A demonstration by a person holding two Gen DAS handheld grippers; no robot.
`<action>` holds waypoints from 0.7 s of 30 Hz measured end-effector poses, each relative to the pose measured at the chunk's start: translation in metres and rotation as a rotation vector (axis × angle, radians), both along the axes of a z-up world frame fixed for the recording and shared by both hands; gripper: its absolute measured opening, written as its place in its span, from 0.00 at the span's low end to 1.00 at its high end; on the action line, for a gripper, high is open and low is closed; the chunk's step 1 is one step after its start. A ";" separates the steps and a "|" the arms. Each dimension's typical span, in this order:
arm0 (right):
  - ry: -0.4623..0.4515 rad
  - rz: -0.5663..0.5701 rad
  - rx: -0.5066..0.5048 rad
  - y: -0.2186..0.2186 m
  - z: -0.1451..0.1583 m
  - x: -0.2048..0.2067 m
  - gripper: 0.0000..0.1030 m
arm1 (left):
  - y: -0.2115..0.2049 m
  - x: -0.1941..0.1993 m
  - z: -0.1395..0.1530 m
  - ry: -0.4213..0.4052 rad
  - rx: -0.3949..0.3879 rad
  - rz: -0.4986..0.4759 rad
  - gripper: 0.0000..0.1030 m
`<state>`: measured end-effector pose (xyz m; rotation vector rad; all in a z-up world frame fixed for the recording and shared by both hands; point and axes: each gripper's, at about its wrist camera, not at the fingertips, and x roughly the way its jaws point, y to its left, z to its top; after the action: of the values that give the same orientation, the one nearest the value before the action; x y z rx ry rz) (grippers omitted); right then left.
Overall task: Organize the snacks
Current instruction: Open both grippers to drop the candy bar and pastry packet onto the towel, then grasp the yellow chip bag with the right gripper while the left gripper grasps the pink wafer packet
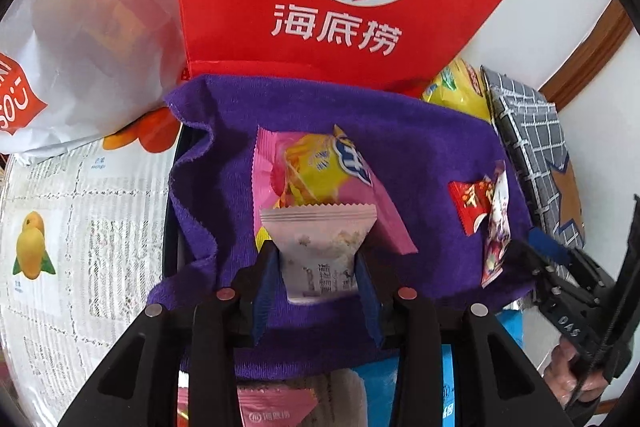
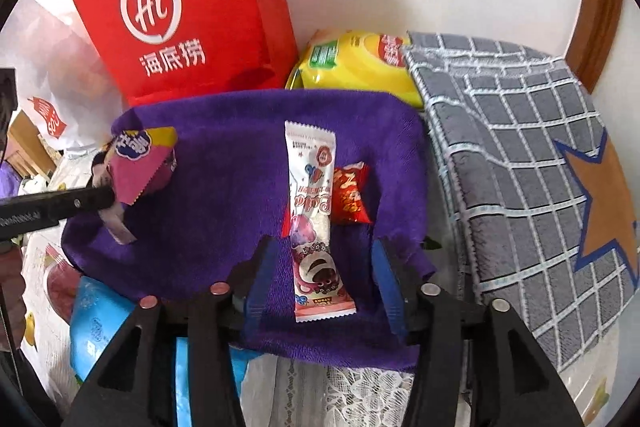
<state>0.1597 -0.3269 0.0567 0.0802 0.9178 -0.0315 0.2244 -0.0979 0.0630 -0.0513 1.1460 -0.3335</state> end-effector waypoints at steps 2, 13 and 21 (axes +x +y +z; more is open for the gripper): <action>-0.013 -0.012 -0.002 -0.001 0.005 -0.006 0.50 | 0.000 -0.004 0.003 -0.007 0.002 0.006 0.49; -0.064 -0.038 -0.026 0.007 0.030 -0.053 0.50 | 0.008 -0.048 0.038 -0.082 0.018 0.014 0.56; -0.102 -0.072 -0.032 0.017 0.052 -0.097 0.51 | 0.023 -0.093 0.061 -0.142 0.029 0.035 0.58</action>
<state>0.0628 -0.3100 0.1086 0.0847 0.8124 -0.1081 0.1310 -0.0752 0.1237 -0.0220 1.0082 -0.2845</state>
